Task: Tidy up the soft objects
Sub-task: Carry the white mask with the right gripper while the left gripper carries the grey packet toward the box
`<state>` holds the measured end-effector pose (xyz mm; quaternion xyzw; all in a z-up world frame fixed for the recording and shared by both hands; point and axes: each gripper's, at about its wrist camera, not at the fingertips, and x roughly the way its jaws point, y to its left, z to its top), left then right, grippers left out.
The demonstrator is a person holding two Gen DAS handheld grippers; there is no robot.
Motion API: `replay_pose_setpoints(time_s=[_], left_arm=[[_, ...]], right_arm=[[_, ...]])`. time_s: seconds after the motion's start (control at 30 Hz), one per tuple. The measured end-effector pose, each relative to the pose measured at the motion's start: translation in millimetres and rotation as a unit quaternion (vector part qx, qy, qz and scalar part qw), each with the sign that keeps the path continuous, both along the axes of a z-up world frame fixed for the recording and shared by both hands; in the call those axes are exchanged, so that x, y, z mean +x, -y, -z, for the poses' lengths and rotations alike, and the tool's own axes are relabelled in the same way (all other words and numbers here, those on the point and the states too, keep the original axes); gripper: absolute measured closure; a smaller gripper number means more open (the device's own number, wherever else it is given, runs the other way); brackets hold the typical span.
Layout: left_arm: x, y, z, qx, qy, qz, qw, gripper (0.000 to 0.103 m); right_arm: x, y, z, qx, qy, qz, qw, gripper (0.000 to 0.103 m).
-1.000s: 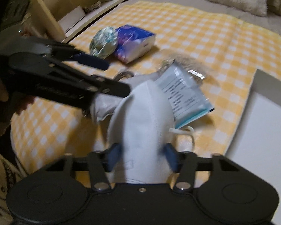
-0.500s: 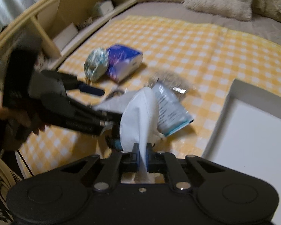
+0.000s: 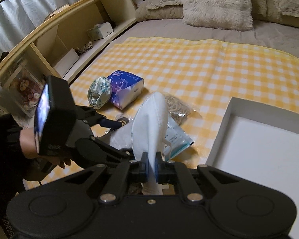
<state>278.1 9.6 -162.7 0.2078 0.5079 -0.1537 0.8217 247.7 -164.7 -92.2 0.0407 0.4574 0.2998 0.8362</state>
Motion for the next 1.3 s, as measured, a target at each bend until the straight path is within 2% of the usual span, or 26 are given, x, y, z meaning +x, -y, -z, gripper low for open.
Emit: replay_pose_setpoints(time_s=[0.13,0.27,0.5,0.67,1.0,1.3], left_arm=[[4.1,1.6,6.9,0.000,-0.024,-0.002,0.9997,0.044],[2.0,-5.5,3.9,-0.012,-0.024,-0.015,0.9995,0.046],[-12.1,-27.1,-20.5,-0.052,0.008,-0.046,0.9976,0.048],[-28.3,-37.2,-47.8,-0.081,0.041,-0.067,0.9936,0.048],[-57.6,-46.9,-101.6,-0.139,0.118,-0.113,0.9767,0.048],[-80.7,-39.4,-142.3,-0.187,0.175,-0.140,0.9564,0.048]], right_arm=[[-0.2,2.1,-1.6,-0.001,0.001,0.005,1.000,0.096],[-3.9,6.6,-6.2,0.009,0.007,0.015,1.000,0.096],[-11.5,11.8,-24.2,0.046,0.028,0.026,0.998,0.096],[-17.6,11.0,-34.6,0.047,0.044,0.034,0.997,0.096],[-35.7,15.9,-57.3,0.051,0.083,0.061,0.993,0.096],[-59.6,36.8,-84.0,0.072,0.132,0.091,0.984,0.096]])
